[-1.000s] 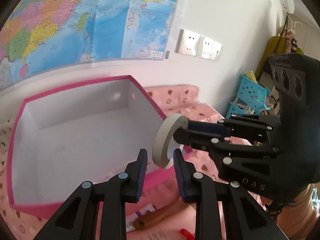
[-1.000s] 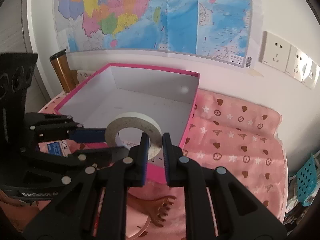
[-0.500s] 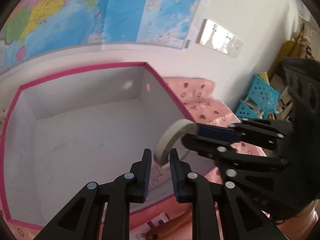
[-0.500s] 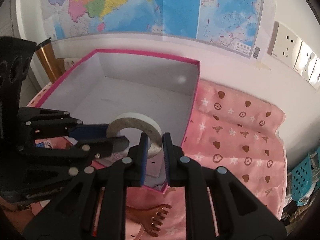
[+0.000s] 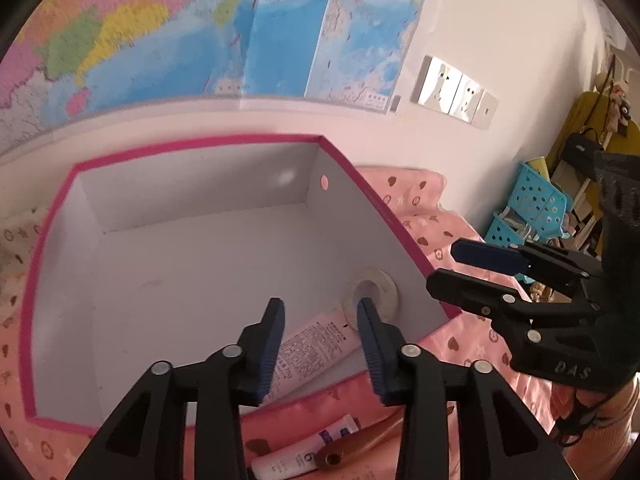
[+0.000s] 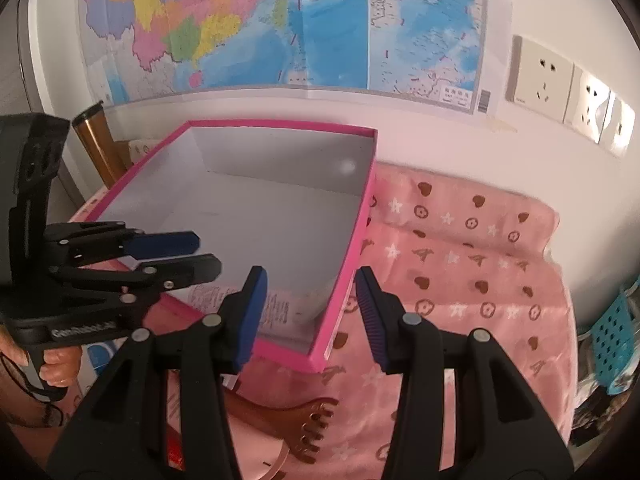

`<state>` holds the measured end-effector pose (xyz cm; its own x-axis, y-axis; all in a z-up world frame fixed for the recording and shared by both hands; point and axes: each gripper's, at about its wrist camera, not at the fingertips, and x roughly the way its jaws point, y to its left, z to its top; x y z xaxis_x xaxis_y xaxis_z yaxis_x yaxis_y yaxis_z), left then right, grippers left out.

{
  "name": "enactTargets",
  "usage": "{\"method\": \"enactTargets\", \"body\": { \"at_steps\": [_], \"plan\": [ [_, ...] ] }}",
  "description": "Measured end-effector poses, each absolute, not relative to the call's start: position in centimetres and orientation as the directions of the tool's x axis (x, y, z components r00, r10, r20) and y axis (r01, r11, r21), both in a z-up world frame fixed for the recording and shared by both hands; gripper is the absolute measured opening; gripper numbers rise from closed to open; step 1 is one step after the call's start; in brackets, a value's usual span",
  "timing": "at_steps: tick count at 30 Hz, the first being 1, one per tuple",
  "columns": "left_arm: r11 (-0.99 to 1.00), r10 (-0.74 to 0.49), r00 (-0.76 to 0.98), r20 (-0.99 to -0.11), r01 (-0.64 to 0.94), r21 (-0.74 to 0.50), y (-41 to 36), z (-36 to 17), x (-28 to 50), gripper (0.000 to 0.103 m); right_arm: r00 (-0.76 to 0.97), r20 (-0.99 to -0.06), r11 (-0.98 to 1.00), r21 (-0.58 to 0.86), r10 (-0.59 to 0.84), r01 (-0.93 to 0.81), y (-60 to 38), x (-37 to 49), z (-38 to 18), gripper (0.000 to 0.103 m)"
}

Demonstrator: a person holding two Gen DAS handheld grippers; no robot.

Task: Organize rigid objects
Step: 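Open the right gripper to drop the tape roll into the box, then move the right gripper to the red corkscrew and grasp it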

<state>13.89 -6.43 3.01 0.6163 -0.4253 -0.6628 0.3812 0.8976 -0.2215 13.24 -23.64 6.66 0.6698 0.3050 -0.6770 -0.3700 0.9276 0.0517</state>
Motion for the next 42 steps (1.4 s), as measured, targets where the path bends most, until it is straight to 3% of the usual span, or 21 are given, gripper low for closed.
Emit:
{"method": "enactTargets", "body": {
  "at_steps": [10, 16, 42],
  "plan": [
    [0.89, -0.44, 0.672, -0.595, 0.416, -0.188, -5.0, 4.6, 9.6, 0.053, 0.665, -0.643, 0.919, 0.182, 0.38, -0.35, -26.5, 10.4, 5.8, 0.05],
    [0.888, -0.442, 0.669, -0.598, 0.419, -0.189, -4.3, 4.1, 7.6, 0.055, 0.635, -0.644, 0.9, 0.231, 0.426, -0.37, -26.6, 8.2, 4.4, 0.05],
    [0.866, -0.433, 0.509, -0.744, 0.464, -0.187, -4.1, -3.3, -0.5, 0.056, 0.425, -0.707, 0.809, 0.376, 0.565, -0.451, -23.8, 0.2, -3.1, 0.05]
  ]
}}
